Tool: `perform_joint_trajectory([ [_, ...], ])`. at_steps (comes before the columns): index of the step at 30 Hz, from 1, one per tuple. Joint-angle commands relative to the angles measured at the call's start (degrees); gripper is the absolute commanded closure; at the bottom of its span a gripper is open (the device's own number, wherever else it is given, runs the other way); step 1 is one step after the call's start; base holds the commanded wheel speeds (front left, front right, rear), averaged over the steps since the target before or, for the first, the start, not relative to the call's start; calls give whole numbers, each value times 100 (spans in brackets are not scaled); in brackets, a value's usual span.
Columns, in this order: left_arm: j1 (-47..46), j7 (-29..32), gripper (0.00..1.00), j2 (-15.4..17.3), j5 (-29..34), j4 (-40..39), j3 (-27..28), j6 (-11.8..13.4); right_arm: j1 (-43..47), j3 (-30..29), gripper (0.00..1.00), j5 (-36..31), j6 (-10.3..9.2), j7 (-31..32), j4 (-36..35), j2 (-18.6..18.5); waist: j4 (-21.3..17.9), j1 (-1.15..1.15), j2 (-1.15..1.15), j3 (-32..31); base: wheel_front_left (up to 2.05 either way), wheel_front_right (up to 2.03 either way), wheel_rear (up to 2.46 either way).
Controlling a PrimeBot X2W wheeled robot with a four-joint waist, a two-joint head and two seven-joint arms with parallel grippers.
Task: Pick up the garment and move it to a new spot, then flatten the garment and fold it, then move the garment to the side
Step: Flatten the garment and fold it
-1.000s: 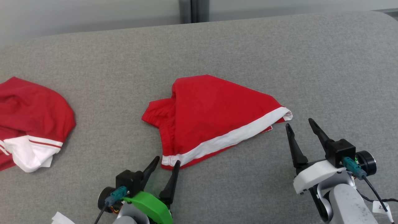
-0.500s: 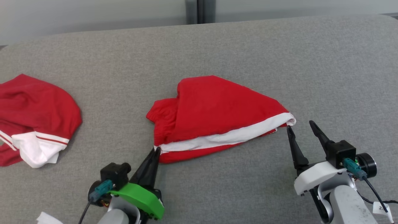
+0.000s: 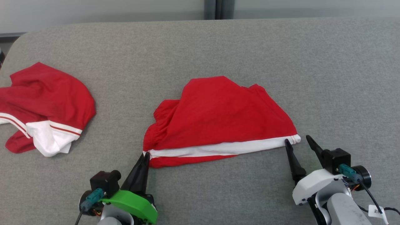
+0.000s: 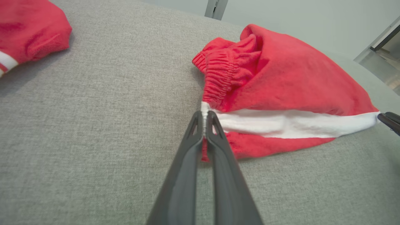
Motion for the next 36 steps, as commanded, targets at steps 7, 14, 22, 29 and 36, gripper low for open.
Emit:
perform_joint_trajectory([
  [7, -139, -3, 100, -14, 62, -3, -27, -18, -264, 93, 32, 22, -8, -10, 498, -20, 83, 0, 0, 151, 0, 0, 0],
  [14, -164, -3, 100, 45, 30, 4, -61, -19, -378, 102, 100, 45, -8, -6, 642, -19, 136, 0, 0, 199, 0, 0, 0],
  [22, -73, -3, 100, 76, 76, -17, -70, -18, -275, 68, 100, 73, -8, -7, 380, -22, 179, 0, 0, 101, 0, 0, 0],
  [29, 74, -4, 100, 75, 167, -330, 10, -19, 66, 95, 100, 223, -7, -8, -383, -25, 158, 0, 0, -216, 0, 0, 0],
  [36, -31, -4, 100, 299, 310, -1004, -34, -19, 205, 277, 100, 847, -7, -8, -1314, -175, 78, 0, 0, -607, 0, 0, 0],
])
